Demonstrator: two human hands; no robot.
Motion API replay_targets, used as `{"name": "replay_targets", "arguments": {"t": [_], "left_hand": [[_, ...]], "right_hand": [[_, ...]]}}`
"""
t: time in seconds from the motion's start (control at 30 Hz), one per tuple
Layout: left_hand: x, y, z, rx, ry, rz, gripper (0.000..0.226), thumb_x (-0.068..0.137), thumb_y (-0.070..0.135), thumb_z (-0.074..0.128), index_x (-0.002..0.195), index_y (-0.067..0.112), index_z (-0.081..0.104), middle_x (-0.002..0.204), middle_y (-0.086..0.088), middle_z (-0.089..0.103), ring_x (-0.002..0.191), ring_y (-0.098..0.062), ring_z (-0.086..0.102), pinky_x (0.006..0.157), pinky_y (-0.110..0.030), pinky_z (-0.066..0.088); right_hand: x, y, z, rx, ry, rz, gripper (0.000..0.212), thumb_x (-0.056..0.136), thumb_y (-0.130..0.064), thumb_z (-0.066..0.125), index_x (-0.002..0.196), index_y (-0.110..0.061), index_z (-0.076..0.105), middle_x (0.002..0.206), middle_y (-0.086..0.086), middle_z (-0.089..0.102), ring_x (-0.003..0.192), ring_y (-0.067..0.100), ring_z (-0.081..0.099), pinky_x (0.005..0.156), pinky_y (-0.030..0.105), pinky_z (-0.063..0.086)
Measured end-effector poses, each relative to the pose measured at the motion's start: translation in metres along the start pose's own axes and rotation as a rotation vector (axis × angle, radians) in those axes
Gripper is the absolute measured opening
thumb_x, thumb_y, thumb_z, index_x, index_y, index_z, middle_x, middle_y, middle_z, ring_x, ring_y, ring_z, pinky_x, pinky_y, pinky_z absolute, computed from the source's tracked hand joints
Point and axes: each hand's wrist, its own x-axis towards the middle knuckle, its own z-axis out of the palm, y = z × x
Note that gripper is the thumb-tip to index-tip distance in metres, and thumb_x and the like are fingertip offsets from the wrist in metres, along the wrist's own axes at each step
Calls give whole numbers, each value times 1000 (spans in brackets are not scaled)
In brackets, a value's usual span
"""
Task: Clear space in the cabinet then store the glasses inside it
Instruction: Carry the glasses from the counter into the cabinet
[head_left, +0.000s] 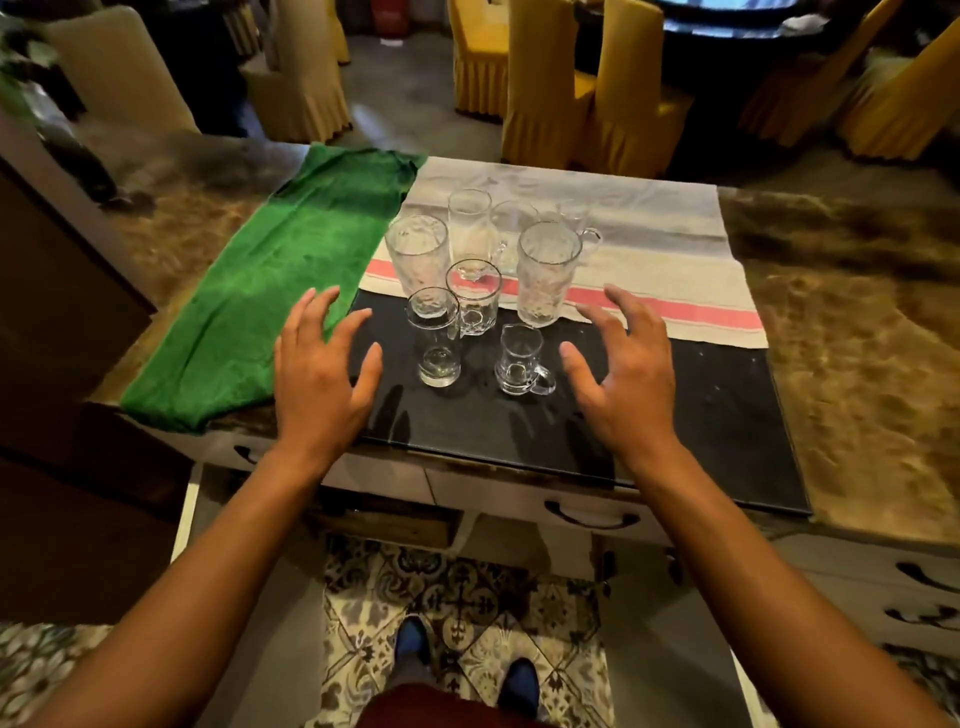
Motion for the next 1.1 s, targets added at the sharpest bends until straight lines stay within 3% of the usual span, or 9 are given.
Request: {"name": "replay_targets", "arguments": {"t": [0.2,0.4,0.5,0.73,0.87,1.0,1.1], "left_hand": [[23,-17,20,-142,-14,10,40,99,31,53,132,9,60,147,-17,45,137,-37,42,114,-48,34],[26,-27,39,-396,-101,9,45,104,39,43,135,9,58,146,-15,46,135,-30,44,116,-32,29],[25,-26,39,-486,-156,39,53,104,46,41,138,9,55,148,-14,46,138,-27,43,117,-34,30],[36,-22,44,-460,-220,145,68,100,59,40,141,6,52,150,-16,43,139,-30,41,117,-40,31],[38,-20,52,-474,-244,137,76,94,61,53,143,4,48,149,-14,45,139,-29,43,116,-46,34],[39,-11,56,-544,-273,93,76,91,60,59,143,6,47,144,-10,50,135,-26,46,115,-41,37],[40,-4,57,-638,-283,20,72,91,58,60,142,9,48,141,-4,52,133,-20,48,114,-36,38]], "right_hand": [[15,-2,26,20,5,95,47,95,-43,57,135,-19,56,147,5,46,137,23,41,110,47,39],[7,-7,41,42,3,218,50,96,-41,59,138,-15,53,144,4,50,134,19,44,111,39,40],[-1,-13,47,93,-26,277,55,97,-44,59,143,-17,47,142,1,50,130,18,49,107,43,44],[-3,-23,56,111,-83,273,60,95,-45,62,145,-19,43,144,-2,48,130,15,49,105,41,45],[-7,-28,64,125,-123,286,65,92,-47,66,146,-19,42,144,-2,48,130,15,49,106,39,45],[-8,-26,68,109,-164,302,68,90,-47,69,146,-20,43,141,-1,52,129,15,49,104,28,42],[-8,-23,69,90,-189,315,67,88,-49,69,145,-24,44,127,-2,59,116,14,53,95,31,47]]}}
